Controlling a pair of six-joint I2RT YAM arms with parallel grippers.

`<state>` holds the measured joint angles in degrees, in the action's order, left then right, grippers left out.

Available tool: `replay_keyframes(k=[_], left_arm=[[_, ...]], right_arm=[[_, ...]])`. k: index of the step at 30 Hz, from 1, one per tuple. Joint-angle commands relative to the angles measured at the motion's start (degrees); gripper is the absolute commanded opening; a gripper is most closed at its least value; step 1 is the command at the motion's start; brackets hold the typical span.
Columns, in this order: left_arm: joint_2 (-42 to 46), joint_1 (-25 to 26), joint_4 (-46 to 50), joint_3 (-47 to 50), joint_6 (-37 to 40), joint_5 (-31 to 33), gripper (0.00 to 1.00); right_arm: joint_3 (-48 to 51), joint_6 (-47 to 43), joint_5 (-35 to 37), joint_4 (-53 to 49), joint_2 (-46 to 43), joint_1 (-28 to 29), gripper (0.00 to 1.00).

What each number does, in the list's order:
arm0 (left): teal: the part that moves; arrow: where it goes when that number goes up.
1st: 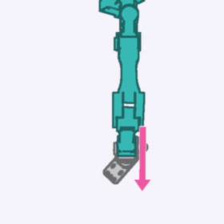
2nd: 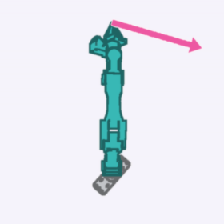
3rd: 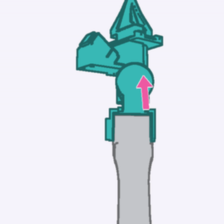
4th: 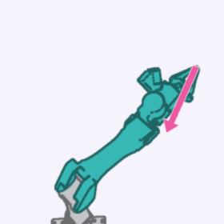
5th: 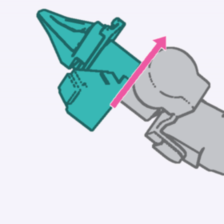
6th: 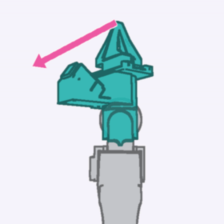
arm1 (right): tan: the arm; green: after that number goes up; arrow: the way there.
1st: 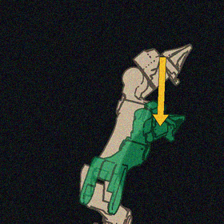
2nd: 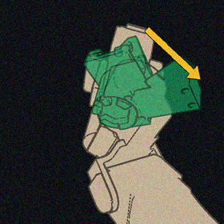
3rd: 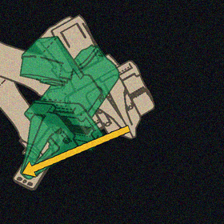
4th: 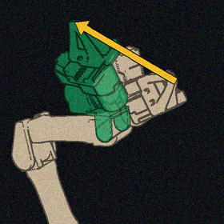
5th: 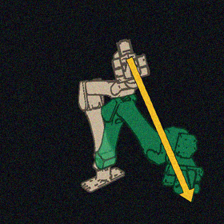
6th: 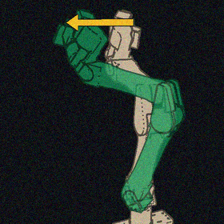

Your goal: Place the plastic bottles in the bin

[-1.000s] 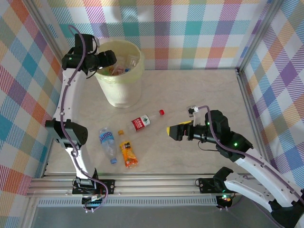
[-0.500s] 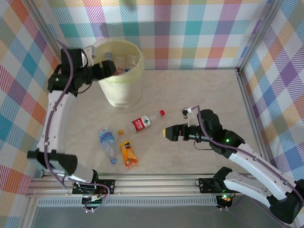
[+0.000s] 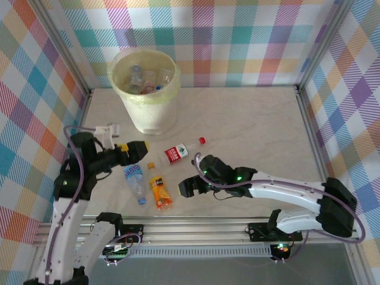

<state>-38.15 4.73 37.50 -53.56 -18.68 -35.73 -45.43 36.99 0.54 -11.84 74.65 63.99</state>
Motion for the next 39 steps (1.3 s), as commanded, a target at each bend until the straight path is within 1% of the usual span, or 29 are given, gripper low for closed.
replay_keyframes(k=[1,6,11,19,23,25,29,39], left_arm=[[4.94,-0.06,-0.98,3.32,-1.02,-0.25,1.0],[7.78,-0.06,-3.0,6.27,-1.76,-0.65,1.0],[8.14,-0.01,-3.88,7.47,-1.62,-1.53,1.0],[9.73,-0.07,-3.6,6.38,-0.87,-1.9,1.0],[10.35,-0.03,-3.87,4.84,-1.52,-1.01,1.0],[10.55,-0.11,-3.87,3.94,-1.63,-0.62,1.0],[10.31,-0.06,-4.01,3.46,-1.71,-0.51,1.0],[9.85,0.01,-4.98,3.94,-2.67,-0.86,1.0]], right_arm=[[-2.38,3.18,1.96,6.65,4.81,2.43,0.97],[-8.08,3.66,4.27,5.08,12.97,5.54,0.97],[-11.19,5.58,3.0,6.86,18.69,6.8,0.95],[-19.19,6.17,2.56,2.7,27.86,9.54,0.91],[-20.4,8.71,3.97,2.05,30.07,10.34,0.89],[-21.67,9.63,5.92,-0.23,31.71,10.8,0.89],[-23.93,10.57,7.47,-3.8,34.06,11.08,0.87],[-23.36,10.9,7.11,-2.9,35.3,11.15,0.74]])
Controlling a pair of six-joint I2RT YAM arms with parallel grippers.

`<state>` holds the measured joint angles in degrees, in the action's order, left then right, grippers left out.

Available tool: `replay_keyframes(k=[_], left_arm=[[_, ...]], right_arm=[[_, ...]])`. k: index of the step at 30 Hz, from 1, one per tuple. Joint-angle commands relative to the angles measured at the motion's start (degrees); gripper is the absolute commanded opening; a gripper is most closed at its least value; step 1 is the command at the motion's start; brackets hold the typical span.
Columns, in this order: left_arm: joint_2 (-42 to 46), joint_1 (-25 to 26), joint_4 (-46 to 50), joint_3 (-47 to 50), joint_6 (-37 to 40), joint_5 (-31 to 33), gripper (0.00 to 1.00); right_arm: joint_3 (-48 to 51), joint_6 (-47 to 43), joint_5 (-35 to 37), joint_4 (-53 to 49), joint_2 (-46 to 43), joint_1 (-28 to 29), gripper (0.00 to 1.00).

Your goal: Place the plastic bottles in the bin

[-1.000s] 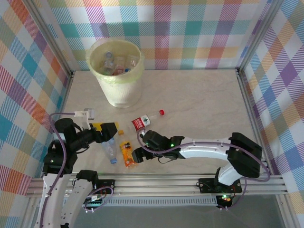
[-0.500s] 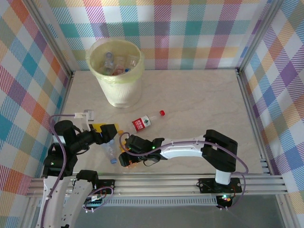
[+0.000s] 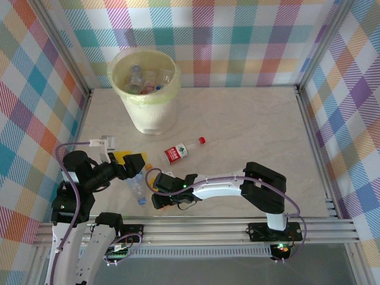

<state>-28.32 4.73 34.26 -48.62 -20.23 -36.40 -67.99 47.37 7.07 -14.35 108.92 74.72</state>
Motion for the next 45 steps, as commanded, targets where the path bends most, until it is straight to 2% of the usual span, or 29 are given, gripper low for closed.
replay_keyframes(k=[1,7,14,18,24,31,35,40,45], left_arm=[[-0.01,0.01,-1.73,-0.95,-1.21,-0.31,1.0],[0.01,0.02,-2.56,0.32,-2.15,-0.85,1.0],[0.37,0.01,-4.99,2.68,-5.08,-2.08,1.0],[0.31,0.63,-8.65,5.88,-9.25,-3.06,1.0],[-0.94,3.38,-13.39,10.64,-14.92,-3.24,1.0],[-3.97,9.77,-19.43,15.0,-19.59,-1.6,1.0],[-6.2,16.18,-24.1,17.03,-22.21,1.81,0.99],[-12.76,24.71,-33.77,18.93,-25.65,6.27,0.93],[-18.63,29.36,-39.62,18.89,-27.15,9.98,0.91]], right_arm=[[-0.43,0.51,0.52,0.09,0.84,0.39,0.72],[2.58,0.2,1.68,2.2,-2.15,0.18,0.59],[9.89,0.0,1.66,5.12,-9.93,-2.22,0.57],[14.56,-1.25,0.82,6.09,-15.48,-4.28,0.57],[18.69,-5.47,-4.43,6.36,-23.4,-7.59,0.57],[20.92,-7.42,-9.6,6.62,-30.92,-11.09,0.57],[22.16,-7.81,-14.4,8.59,-34.58,-13.0,0.57],[23.44,-7.67,-19.93,11.68,-37.75,-14.37,0.58],[24.03,-7.56,-23.69,13.44,-38.87,-14.86,0.58]])
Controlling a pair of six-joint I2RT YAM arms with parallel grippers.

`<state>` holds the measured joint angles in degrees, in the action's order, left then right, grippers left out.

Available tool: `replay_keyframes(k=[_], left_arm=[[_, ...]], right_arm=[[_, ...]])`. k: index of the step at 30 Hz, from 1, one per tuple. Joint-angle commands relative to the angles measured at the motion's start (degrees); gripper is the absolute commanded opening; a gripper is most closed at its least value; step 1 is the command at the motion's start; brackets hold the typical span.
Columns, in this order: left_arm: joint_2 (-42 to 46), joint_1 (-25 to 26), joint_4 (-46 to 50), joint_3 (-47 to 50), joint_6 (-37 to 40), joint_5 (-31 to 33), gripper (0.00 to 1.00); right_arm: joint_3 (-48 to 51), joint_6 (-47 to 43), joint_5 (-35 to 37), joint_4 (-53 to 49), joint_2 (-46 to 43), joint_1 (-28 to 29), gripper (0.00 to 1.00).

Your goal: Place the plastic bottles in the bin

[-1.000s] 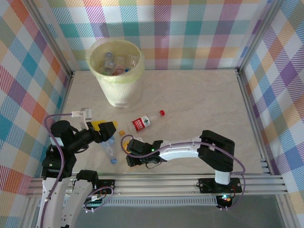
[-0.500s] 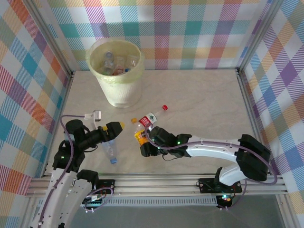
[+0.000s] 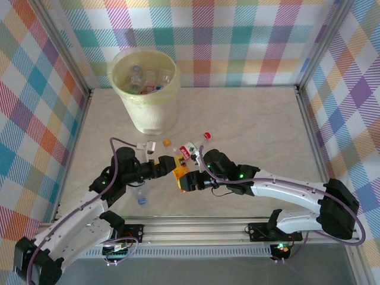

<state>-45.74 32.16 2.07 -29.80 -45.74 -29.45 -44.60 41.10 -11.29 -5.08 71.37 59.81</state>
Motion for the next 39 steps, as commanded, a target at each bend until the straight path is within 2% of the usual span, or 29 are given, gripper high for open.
replay_keyframes(k=[1,8,15,17,21,27,31,36,39], left_arm=[[-1.91,2.51,-7.72,-0.2,-1.47,3.69,0.9],[-2.39,3.52,-9.54,-0.08,-2.52,6.32,0.74],[-1.46,3.52,-9.95,-0.08,-3.48,7.63,0.64],[-1.38,3.52,-10.06,-0.16,-3.65,7.65,0.62],[-0.52,3.52,-8.05,-1.14,-2.9,8.67,0.59],[-0.09,3.43,6.6,-8.6,2.32,14.67,0.56],[-0.57,3.1,12.92,-15.53,6.78,17.59,0.56],[-6.56,1.49,25.22,-29.85,15.79,21.97,0.56],[-12.46,0.26,33.56,-41.32,22.95,27.36,0.56]], right_arm=[[0.85,-1.19,-5.81,4.58,-1.38,0.1,0.58],[2.4,-0.45,-6.79,6.34,-1.5,-0.04,0.58],[2.58,-0.41,-7.47,7.36,-0.75,-0.01,0.59],[2.5,-0.38,-7.5,7.62,-0.55,0.04,0.61],[2.49,-0.49,-7.28,7.58,-0.87,-0.02,0.72],[2.71,-3.44,-6.31,6.08,-4.36,-0.01,0.89],[2.3,-6.74,-2.47,2.56,-9.15,-0.02,0.97],[1.01,-10.52,4.26,-3.29,-14.88,-0.03,1.0],[0.99,-11.7,8.17,-5.63,-17.92,0.04,1.0]])
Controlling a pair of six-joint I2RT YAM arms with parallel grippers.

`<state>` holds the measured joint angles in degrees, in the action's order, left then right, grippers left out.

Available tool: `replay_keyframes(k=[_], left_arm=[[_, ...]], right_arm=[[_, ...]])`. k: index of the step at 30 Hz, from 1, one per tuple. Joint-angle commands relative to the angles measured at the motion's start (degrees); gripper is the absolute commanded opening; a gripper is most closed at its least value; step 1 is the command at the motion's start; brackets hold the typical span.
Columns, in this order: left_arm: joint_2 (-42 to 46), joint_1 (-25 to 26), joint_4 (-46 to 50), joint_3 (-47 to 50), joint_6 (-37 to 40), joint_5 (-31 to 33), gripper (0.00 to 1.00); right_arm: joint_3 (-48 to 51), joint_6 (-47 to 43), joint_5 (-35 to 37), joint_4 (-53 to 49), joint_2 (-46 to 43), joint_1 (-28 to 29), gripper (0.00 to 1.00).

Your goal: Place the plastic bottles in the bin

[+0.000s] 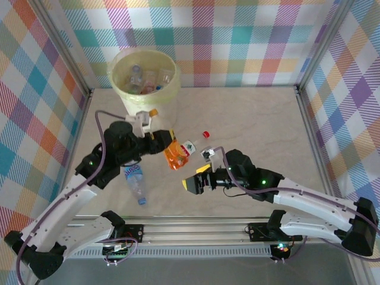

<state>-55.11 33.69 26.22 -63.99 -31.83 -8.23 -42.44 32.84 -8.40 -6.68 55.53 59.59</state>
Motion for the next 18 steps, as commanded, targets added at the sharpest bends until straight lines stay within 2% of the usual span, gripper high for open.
replay_keyframes(k=[1,10,18], left_arm=[[-5.17,-1.94,11.78,-11.13,11.31,8.1,0.56],[-24.27,-11.3,20.11,-41.54,23.81,12.5,0.58],[-39.41,-16.59,24.49,-64.69,31.18,19.49,0.59]], right_arm=[[-1.03,-3.64,6.4,-4.56,-3.24,0.24,1.0],[0.0,-4.36,10.67,-8.71,-8.09,0.23,1.0],[1.17,-4.22,12.23,-10.23,-10.48,0.21,1.0]])
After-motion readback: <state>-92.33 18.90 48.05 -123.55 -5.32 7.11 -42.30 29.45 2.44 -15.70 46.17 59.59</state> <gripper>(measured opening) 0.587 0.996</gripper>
